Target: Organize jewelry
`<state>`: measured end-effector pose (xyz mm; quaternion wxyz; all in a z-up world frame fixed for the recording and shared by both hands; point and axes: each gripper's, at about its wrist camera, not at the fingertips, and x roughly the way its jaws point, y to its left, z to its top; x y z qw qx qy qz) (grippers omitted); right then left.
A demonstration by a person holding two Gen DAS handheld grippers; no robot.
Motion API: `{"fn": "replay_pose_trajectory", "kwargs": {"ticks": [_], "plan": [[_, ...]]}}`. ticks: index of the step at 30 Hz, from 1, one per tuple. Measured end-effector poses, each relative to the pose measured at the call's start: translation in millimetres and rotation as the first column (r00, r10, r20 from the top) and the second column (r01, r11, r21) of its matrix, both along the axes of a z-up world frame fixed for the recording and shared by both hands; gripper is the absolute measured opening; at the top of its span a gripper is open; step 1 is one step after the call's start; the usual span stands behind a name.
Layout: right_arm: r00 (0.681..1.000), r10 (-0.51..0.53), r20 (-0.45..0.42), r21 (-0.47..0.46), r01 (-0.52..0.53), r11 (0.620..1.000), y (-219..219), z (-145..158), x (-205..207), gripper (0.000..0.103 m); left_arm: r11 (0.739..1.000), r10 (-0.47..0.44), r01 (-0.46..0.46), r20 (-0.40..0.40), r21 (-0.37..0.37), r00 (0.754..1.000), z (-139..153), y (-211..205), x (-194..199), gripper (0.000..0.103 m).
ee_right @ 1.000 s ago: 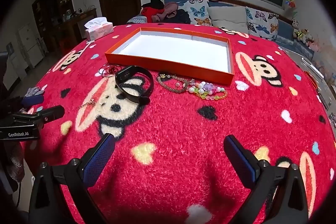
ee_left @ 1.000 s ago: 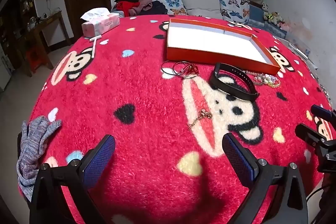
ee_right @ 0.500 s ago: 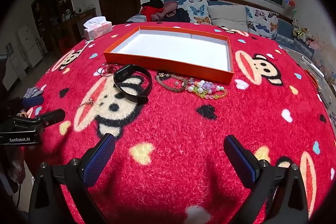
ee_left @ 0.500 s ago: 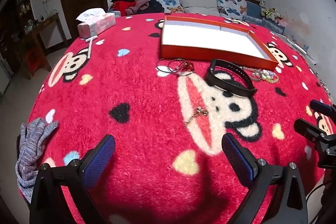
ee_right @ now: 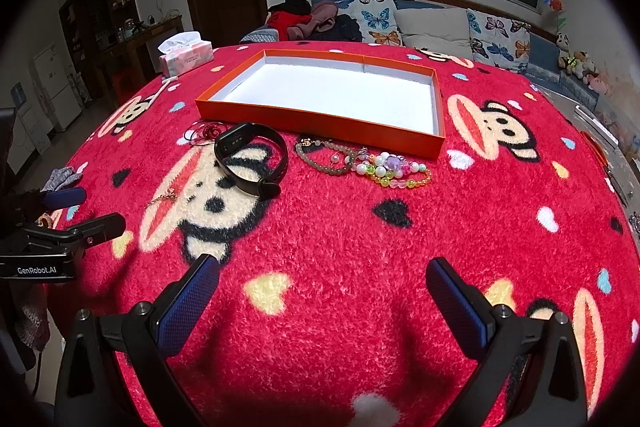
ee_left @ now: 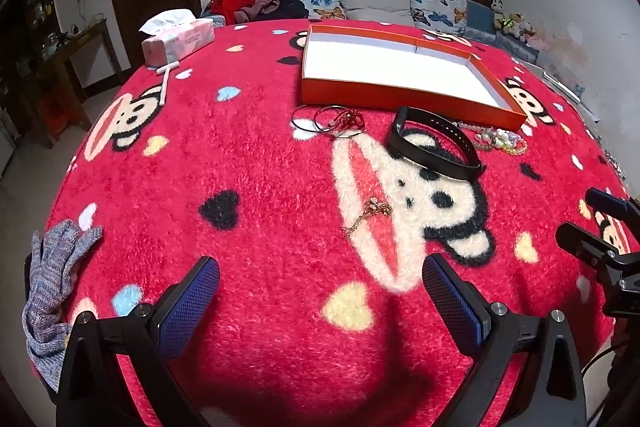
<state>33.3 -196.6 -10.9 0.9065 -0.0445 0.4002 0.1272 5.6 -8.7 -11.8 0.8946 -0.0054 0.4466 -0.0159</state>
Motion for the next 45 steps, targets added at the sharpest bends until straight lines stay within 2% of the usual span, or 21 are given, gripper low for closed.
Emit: {"fn": "replay_pose_trajectory", "kwargs": {"ticks": [10,45], "plan": [[1.0,-0.002,-0.005,0.001,0.002,1.0,-1.0,-1.9,2.0,0.103,1.0,-0.019,0.019,0.001,0.012,1.0,-1.4,-5.9,0.1,0.103],[1.0,-0.002,-0.01,0.003,0.002,1.0,-2.1,-2.7,3.4,0.103,1.0,0.012,-0.011,-0.004,0.016,1.0,-1.9,-1.6,8.8,0.103]]}}
